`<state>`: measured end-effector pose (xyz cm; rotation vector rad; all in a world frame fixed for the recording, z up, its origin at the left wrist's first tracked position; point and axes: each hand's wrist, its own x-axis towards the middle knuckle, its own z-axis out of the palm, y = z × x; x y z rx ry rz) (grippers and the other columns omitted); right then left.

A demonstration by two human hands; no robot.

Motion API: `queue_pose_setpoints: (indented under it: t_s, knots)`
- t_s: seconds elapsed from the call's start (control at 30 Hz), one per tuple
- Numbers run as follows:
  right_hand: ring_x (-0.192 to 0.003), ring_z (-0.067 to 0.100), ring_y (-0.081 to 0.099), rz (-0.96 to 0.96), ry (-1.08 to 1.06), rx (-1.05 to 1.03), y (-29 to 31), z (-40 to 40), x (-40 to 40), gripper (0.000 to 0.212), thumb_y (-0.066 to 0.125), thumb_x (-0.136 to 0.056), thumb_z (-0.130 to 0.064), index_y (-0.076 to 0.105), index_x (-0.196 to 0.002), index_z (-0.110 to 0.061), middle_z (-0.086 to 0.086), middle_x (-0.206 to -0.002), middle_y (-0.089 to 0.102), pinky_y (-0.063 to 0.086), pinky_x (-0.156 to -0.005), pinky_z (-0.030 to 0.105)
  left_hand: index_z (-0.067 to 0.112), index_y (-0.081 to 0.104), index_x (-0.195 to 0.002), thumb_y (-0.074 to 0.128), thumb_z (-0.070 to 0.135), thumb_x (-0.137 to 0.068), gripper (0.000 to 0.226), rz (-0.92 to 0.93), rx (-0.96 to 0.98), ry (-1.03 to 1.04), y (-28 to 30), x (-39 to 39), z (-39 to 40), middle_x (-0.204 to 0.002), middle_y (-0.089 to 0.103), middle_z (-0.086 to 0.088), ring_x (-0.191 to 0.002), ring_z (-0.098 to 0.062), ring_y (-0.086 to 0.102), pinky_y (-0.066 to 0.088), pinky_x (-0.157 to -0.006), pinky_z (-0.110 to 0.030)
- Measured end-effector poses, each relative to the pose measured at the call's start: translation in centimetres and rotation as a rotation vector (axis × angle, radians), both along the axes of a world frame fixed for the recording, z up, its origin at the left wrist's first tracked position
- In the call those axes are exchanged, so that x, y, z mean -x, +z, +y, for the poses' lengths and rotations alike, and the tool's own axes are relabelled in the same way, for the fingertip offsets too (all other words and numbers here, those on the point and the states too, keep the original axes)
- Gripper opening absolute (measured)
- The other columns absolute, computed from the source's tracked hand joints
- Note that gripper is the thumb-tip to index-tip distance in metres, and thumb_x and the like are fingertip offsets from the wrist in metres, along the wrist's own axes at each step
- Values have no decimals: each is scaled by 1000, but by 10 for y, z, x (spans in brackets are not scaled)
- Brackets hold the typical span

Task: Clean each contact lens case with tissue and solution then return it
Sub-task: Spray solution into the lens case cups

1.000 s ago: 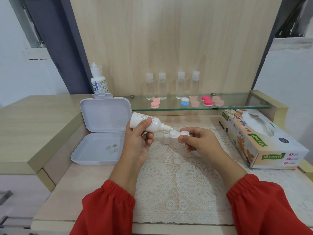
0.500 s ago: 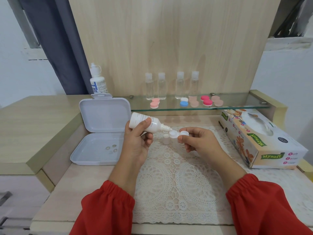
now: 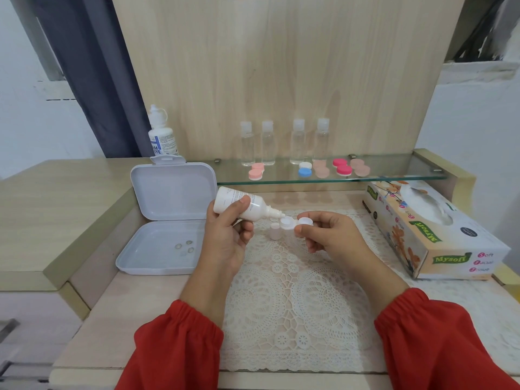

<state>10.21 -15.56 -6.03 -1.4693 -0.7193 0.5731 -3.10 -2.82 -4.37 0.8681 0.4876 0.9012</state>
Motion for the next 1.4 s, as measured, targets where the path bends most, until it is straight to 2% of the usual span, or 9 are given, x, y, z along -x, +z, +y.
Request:
queue_pose_setpoints:
  t_s: [0.13, 0.73, 1.1, 1.4]
  knots:
    - [-49, 11, 53, 5, 4, -2, 0, 0, 0, 22, 73, -80, -1, 70, -101, -5, 10, -66, 57, 48, -51, 21, 20, 51, -98, 67, 12, -83, 23, -6, 0, 3, 0, 0, -1, -71, 63, -1, -46, -10, 47, 37, -39, -18]
    - [-50, 11, 54, -5, 9, 6, 0, -1, -1, 20, 74, -80, -3, 71, -99, -8, 14, -70, 59, 50, -53, 23, 16, 51, -105, 68, 16, -84, 27, -12, -11, -3, -2, 0, 1, -76, 61, -4, -47, -10, 47, 38, -39, -19]
    - [-47, 11, 52, -12, 46, 29, 3, -1, 3, 19, 75, -79, -3, 71, -96, -10, 7, -59, 57, 49, -50, 22, 10, 49, -107, 69, 16, -81, 33, 25, -163, -100, -4, -6, -6, -75, 64, -5, -49, -11, 52, 41, -42, -20]
    - [-46, 11, 52, -14, 50, 28, 3, -1, 4, 19, 74, -79, -2, 70, -97, -9, 6, -58, 57, 49, -50, 21, 13, 49, -102, 68, 11, -84, 26, 41, -192, -117, -4, -8, -8, -73, 65, -4, -48, -11, 52, 41, -42, -20]
